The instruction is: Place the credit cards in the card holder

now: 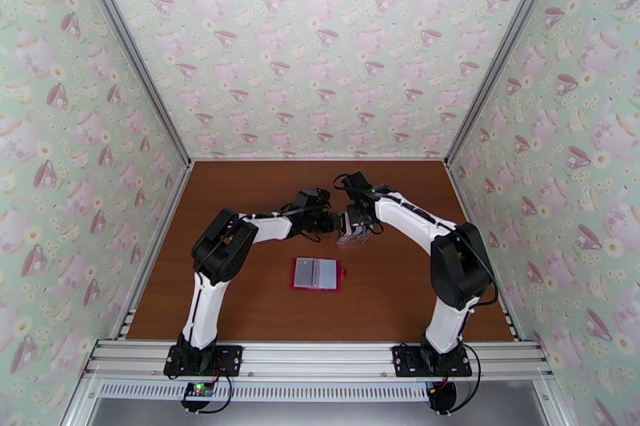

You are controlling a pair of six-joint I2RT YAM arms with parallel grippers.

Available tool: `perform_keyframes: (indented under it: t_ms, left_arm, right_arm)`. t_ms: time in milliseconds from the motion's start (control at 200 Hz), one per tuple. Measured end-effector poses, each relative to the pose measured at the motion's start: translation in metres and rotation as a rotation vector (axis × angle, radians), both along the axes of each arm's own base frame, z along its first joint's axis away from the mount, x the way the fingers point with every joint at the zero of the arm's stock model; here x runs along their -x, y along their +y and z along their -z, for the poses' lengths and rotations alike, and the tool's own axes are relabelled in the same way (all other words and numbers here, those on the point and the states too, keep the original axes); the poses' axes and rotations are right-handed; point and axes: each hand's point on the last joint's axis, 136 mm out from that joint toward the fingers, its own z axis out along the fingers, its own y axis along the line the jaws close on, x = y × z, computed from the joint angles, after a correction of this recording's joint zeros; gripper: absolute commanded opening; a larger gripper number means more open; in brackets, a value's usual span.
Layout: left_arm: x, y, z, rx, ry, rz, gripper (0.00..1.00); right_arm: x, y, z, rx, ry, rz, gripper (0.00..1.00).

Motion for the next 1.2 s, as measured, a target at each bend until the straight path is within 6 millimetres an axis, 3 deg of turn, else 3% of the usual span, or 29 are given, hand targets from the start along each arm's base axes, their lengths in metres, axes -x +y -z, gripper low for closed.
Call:
perform_keyframes:
  t_ms: [461, 816, 1197]
  left_arm:
    - [0.000, 0.000, 0.000, 0.002, 0.001, 0.001, 0.31]
    - [0.000, 0.000, 0.000, 0.002, 0.002, 0.001, 0.31]
    - [0.000, 0.000, 0.000, 0.006, 0.005, 0.001, 0.31]
  right_arm:
    - [0.000, -0.007, -0.001, 0.039, -0.005, 0.014, 0.00]
    - [0.004, 0.010, 0.003, -0.050, 0.027, -0.022, 0.00]
    - [0.002, 0.012, 0.005, -0.061, 0.037, -0.025, 0.11]
